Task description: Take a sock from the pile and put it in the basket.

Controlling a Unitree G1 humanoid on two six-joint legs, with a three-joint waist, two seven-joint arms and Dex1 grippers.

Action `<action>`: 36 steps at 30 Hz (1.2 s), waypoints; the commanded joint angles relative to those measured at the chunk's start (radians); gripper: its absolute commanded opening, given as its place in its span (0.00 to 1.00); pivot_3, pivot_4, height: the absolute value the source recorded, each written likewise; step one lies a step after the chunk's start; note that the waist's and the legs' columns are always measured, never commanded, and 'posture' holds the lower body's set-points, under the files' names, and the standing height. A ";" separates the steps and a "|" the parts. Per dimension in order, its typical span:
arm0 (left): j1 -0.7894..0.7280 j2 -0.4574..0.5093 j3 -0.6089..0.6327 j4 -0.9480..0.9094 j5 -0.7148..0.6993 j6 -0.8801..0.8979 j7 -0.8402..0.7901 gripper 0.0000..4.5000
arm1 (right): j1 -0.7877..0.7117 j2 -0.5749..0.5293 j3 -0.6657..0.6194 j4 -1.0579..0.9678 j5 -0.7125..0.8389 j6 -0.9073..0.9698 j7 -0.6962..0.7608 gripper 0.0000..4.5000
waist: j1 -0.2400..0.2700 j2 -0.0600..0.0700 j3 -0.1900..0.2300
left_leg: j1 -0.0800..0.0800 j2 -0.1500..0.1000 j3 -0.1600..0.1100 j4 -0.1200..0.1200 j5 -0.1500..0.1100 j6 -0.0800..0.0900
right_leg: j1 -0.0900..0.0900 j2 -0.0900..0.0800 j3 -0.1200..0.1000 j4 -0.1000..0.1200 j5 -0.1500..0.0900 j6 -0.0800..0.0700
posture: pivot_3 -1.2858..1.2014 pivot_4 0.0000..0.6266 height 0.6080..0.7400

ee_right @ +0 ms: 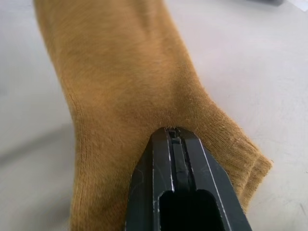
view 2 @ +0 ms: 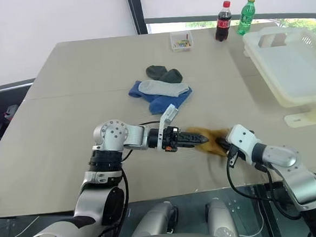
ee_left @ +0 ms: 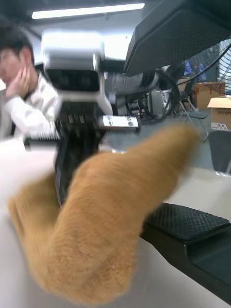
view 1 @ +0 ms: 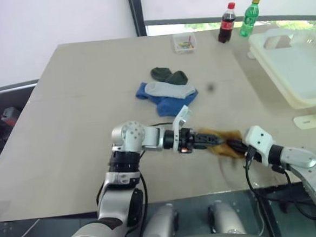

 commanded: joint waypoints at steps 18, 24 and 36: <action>-0.070 0.118 -0.176 0.083 0.117 -0.250 -0.122 0.96 | 0.071 -0.002 -0.029 -0.062 -0.012 0.003 -0.024 0.00 | 0.002 0.000 0.000 | -0.002 0.000 0.000 -0.001 0.000 0.000 | -0.002 0.000 0.000 -0.001 0.000 0.000 | 0.52 0.24 1.00; -0.042 0.093 -0.106 0.070 0.073 -0.222 -0.100 0.96 | 0.067 0.005 -0.016 -0.056 -0.023 -0.005 -0.028 0.00 | 0.001 0.000 0.000 | -0.002 0.000 0.000 -0.001 0.000 0.000 | -0.002 0.000 0.000 -0.001 0.000 0.000 | 0.52 0.24 1.00; -0.006 0.089 0.065 0.140 -0.048 -0.109 -0.111 0.96 | 0.050 0.014 -0.001 -0.036 -0.049 -0.007 -0.026 0.00 | 0.000 0.000 0.000 | -0.001 0.000 0.000 -0.001 0.000 0.000 | -0.002 0.001 0.000 0.000 0.000 0.000 | 0.52 0.24 1.00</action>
